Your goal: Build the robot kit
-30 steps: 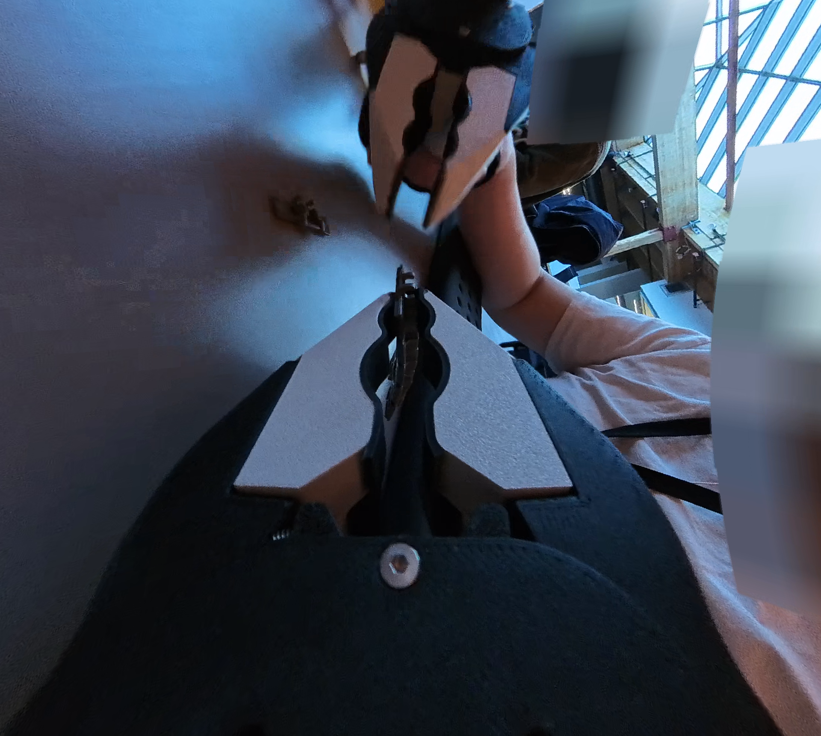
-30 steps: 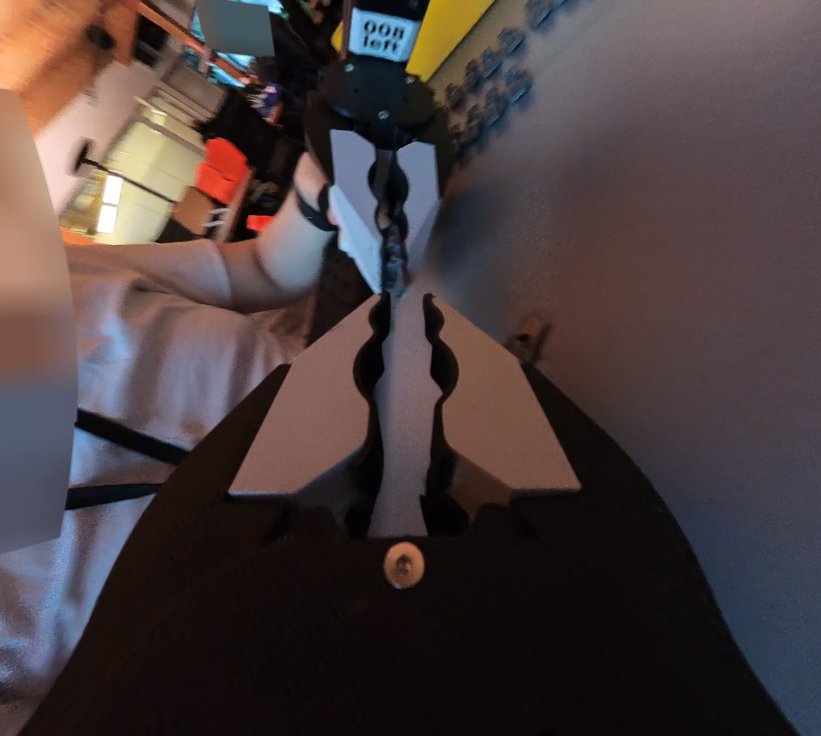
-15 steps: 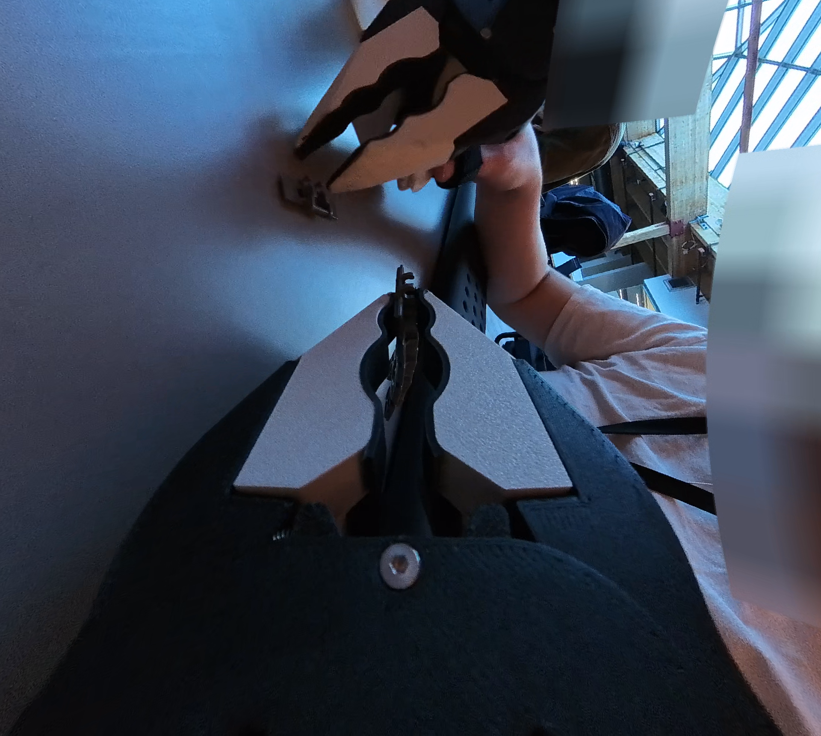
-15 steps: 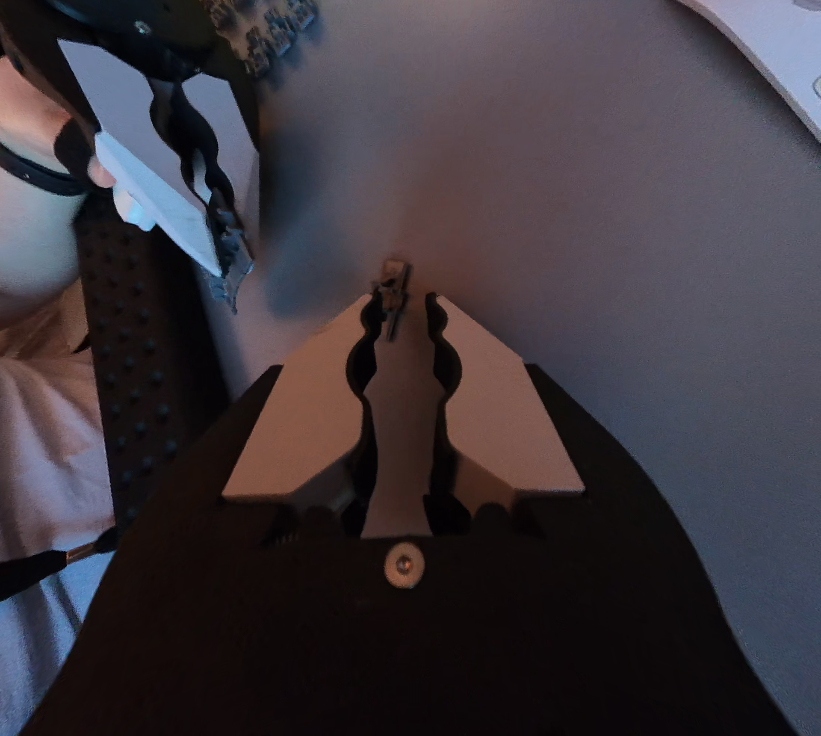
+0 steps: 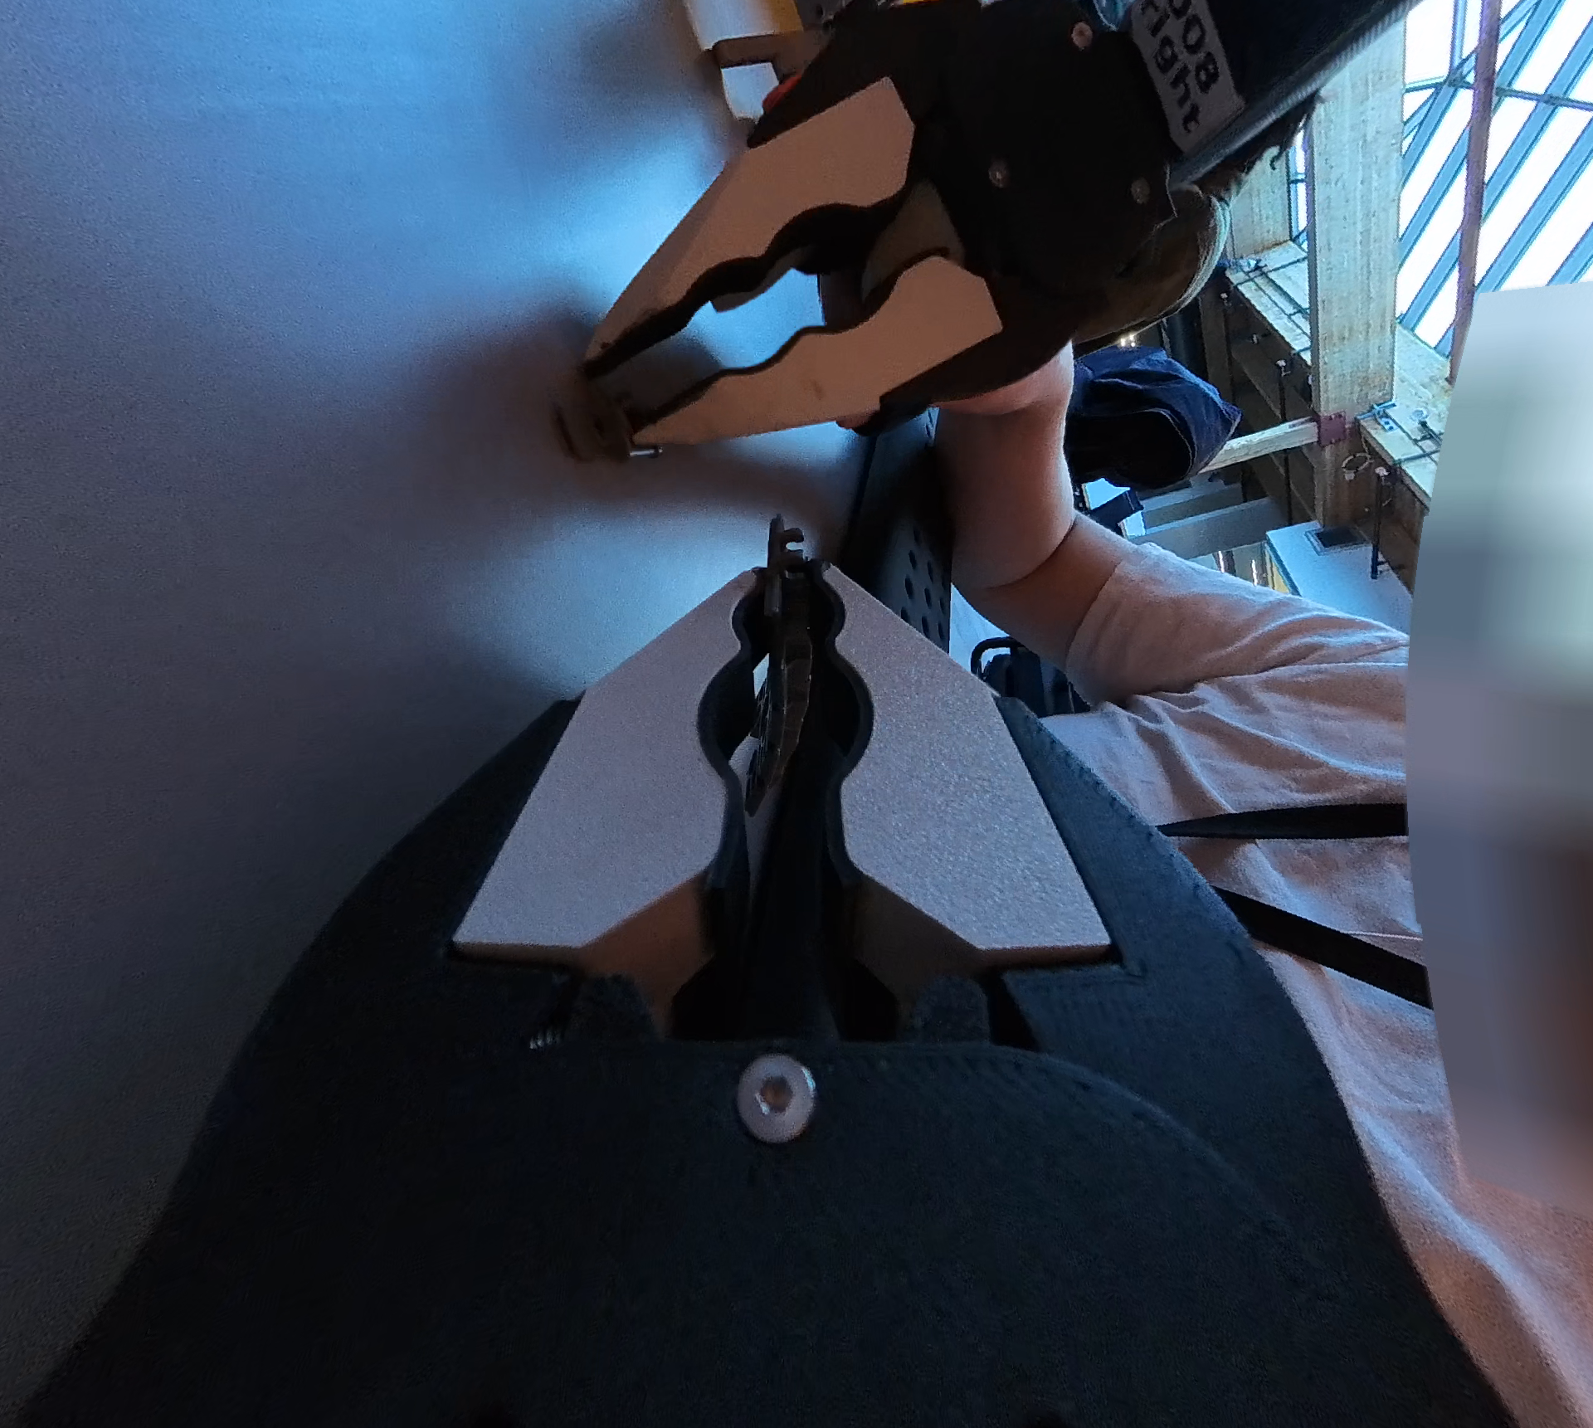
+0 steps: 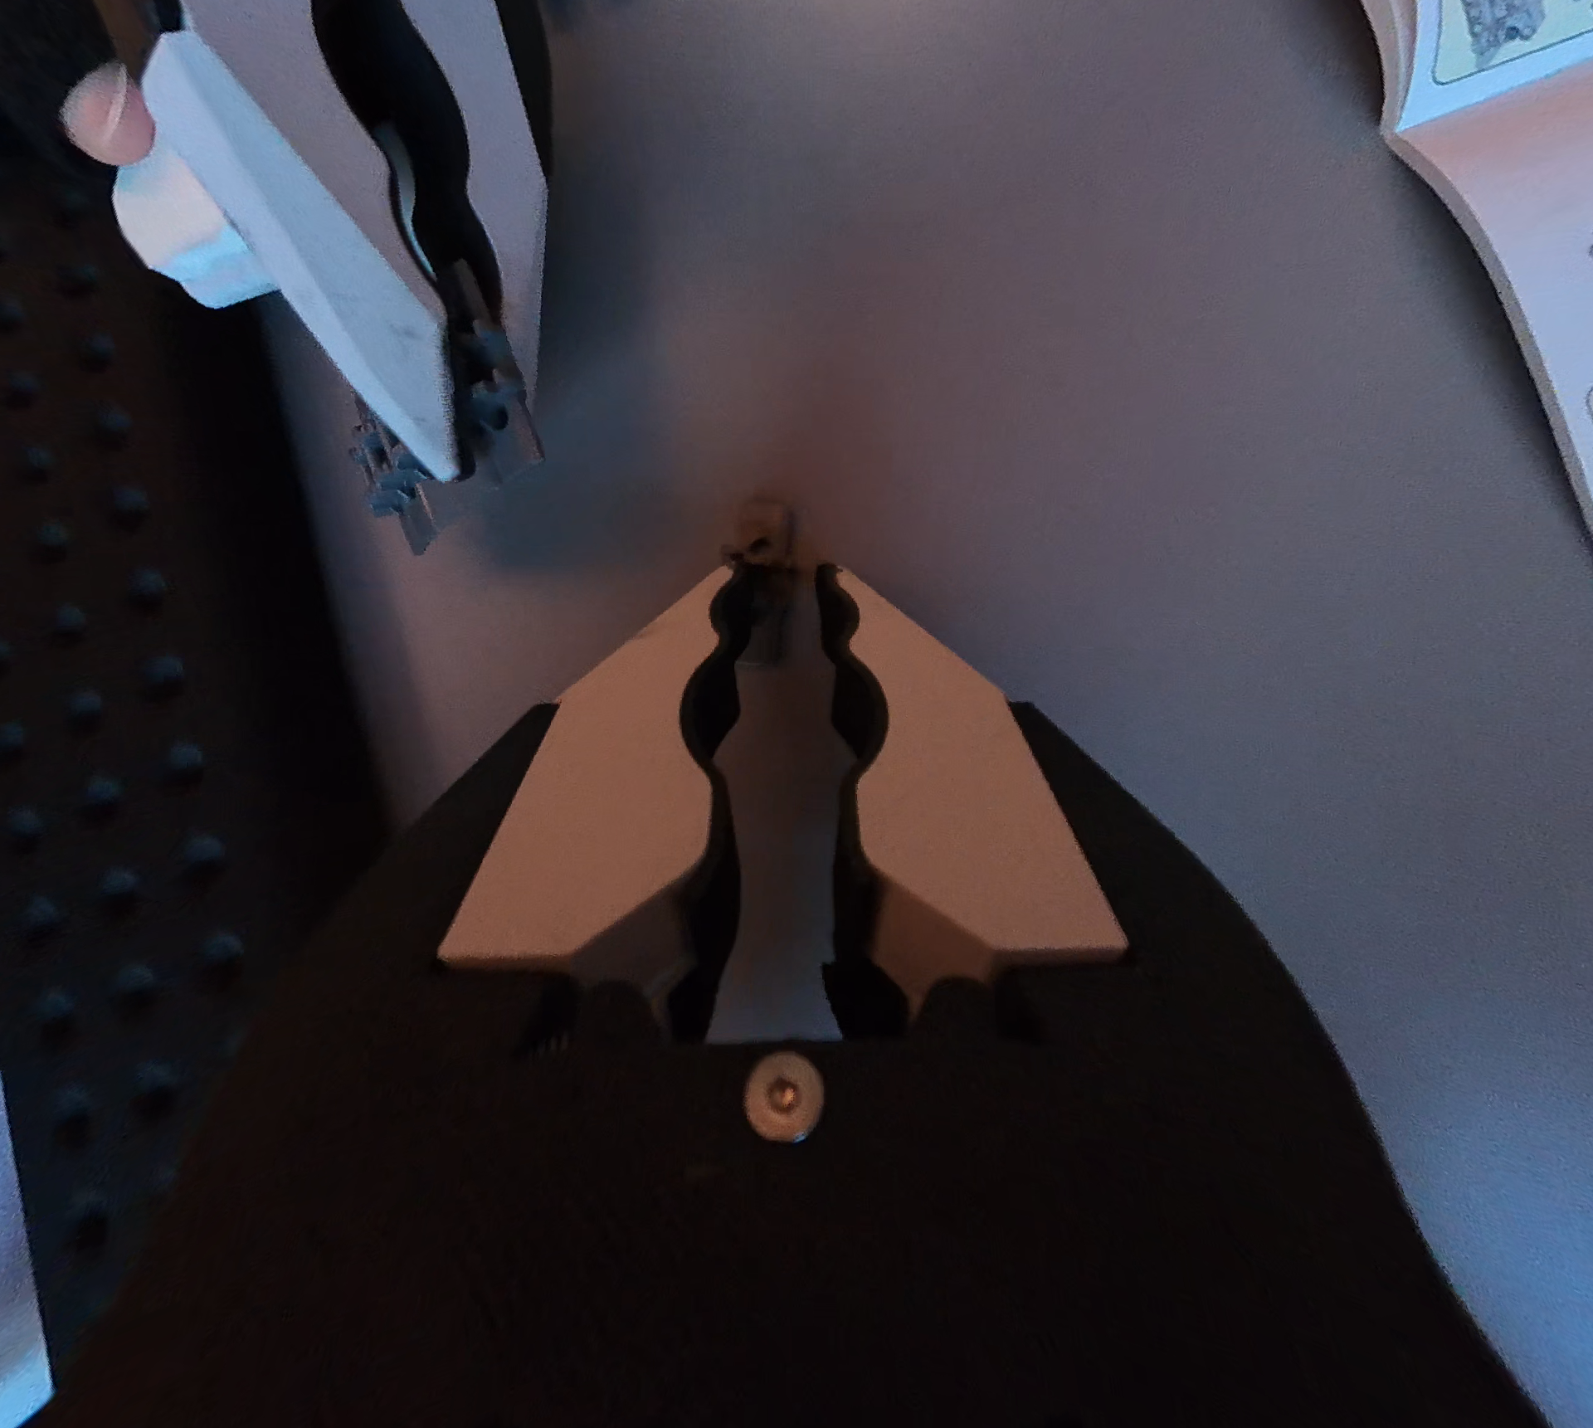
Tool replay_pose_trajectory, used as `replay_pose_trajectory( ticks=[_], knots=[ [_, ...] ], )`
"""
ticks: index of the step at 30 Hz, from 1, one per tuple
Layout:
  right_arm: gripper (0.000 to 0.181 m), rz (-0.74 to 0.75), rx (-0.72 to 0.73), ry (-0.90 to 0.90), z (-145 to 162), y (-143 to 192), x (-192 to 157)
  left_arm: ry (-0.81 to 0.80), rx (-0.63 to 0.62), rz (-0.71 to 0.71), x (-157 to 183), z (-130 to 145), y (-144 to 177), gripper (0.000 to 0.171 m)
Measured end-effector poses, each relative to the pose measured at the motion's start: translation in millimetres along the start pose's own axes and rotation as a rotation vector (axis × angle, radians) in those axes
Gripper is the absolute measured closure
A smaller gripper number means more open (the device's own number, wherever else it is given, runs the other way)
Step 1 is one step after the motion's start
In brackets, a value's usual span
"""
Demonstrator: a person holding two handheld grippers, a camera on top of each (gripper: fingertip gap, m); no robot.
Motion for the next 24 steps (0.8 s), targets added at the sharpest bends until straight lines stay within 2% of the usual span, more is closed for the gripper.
replay_pose_trajectory(
  ticks=[4,6,11,12,16,18,20,21,24],
  knots=[
    [0.161,0.052,-0.028,0.084,-2,1,-5,0.002,0.008,0.003,0,0,1,0.166],
    [0.174,-0.002,-0.023,0.095,-2,0,-10,0.003,0.012,0.004,0,-1,1,0.166],
    [0.175,-0.073,0.015,0.079,-1,0,-8,0.001,0.015,0.003,0,-1,1,0.166],
    [0.181,-0.069,0.047,0.082,-3,3,-7,-0.002,0.018,0.003,0,-1,2,0.166],
    [0.181,-0.036,0.287,0.113,-23,26,-7,-0.03,0.017,0.0,3,0,1,0.166],
    [0.181,-0.036,0.242,0.126,-20,24,-7,-0.013,0.015,-0.007,1,-1,2,0.166],
    [0.179,-0.148,0.149,0.12,-11,13,-13,-0.003,0.046,0.01,1,-3,8,0.166],
    [0.17,-0.186,0.111,0.124,-7,9,-16,-0.005,0.059,0.02,2,-3,11,0.166],
    [0.165,-0.29,0.095,0.324,-1,1,-32,-0.011,0.113,0.043,3,-5,23,0.166]
  ],
)
Point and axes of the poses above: each gripper's, where its closed fingertips meet, y back along the fingers, z out of its underside, x = y × z across the jaws, the point moved 8 cm from there along y, back along the fingers, and after that the axes turned 9 degrees about y, right-handed, at the moved point
